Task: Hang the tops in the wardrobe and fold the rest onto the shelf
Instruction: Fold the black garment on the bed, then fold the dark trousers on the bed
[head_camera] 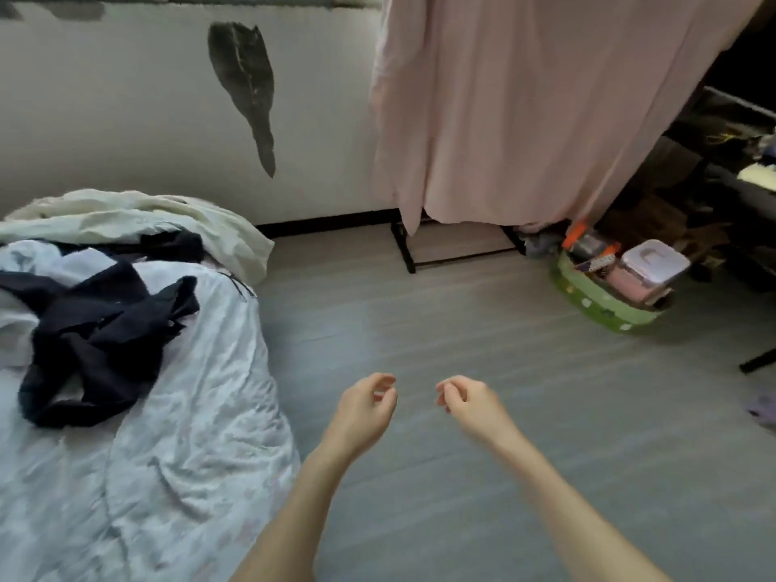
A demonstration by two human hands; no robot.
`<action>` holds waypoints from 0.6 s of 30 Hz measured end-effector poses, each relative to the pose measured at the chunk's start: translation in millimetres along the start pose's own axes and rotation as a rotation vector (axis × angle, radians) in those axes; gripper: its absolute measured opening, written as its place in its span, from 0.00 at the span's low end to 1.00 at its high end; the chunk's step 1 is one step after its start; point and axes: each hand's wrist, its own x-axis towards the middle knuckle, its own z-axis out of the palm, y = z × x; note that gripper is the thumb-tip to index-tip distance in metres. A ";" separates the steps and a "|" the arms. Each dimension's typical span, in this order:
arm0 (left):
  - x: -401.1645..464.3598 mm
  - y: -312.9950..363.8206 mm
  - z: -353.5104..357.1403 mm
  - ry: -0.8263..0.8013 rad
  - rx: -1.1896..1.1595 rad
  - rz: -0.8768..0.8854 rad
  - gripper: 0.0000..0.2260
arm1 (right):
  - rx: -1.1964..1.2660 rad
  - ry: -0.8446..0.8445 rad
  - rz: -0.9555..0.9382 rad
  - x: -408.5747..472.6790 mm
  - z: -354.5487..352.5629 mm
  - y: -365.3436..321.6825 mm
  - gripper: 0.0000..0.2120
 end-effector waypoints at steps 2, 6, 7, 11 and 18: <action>3.6 -14.1 -23.3 0.078 -0.008 -0.063 0.12 | -0.021 -0.093 -0.073 21.8 12.7 -27.1 0.11; 6.5 -71.3 -83.5 0.278 -0.034 -0.312 0.13 | -0.048 -0.350 -0.241 72.2 58.0 -89.5 0.12; 13.9 -87.5 -99.6 0.346 -0.054 -0.373 0.13 | -0.059 -0.404 -0.278 91.3 70.4 -108.1 0.12; 58.2 -120.9 -141.5 0.499 -0.134 -0.492 0.14 | -0.169 -0.459 -0.362 156.7 103.9 -162.4 0.13; 138.7 -157.1 -217.2 0.603 -0.103 -0.542 0.17 | -0.364 -0.569 -0.646 259.6 181.5 -270.2 0.14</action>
